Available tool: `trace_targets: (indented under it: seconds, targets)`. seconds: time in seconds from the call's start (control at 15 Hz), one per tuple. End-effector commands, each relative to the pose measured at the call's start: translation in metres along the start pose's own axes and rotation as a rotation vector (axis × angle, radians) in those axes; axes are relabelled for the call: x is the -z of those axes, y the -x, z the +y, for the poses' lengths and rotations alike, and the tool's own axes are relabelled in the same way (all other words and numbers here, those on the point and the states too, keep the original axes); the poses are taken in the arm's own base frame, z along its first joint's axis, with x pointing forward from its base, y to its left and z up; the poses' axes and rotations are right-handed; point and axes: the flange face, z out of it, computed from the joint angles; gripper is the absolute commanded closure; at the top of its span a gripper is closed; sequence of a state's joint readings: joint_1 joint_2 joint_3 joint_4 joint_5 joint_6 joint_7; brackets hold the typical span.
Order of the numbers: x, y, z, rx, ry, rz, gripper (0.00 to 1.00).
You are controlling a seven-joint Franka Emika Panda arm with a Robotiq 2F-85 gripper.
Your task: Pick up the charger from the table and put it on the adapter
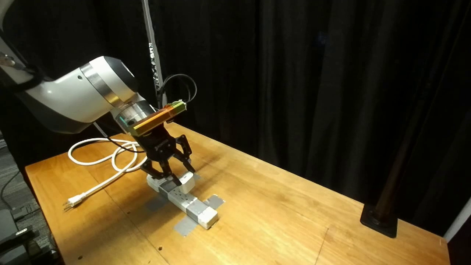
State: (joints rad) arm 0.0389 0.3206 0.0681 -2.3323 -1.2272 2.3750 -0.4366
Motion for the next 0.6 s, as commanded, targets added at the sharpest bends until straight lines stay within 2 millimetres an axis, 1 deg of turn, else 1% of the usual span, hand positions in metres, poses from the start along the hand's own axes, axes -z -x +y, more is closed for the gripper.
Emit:
trace_targets:
  seconds: [0.0,0.27,0.53]
  targets:
    - [-0.004,-0.002,0.001,0.019,-0.055,-0.050,0.77]
    - [-0.011,-0.010,-0.005,0.039,-0.089,-0.028,0.77]
    - [-0.005,-0.015,-0.001,0.031,-0.057,-0.016,0.77]
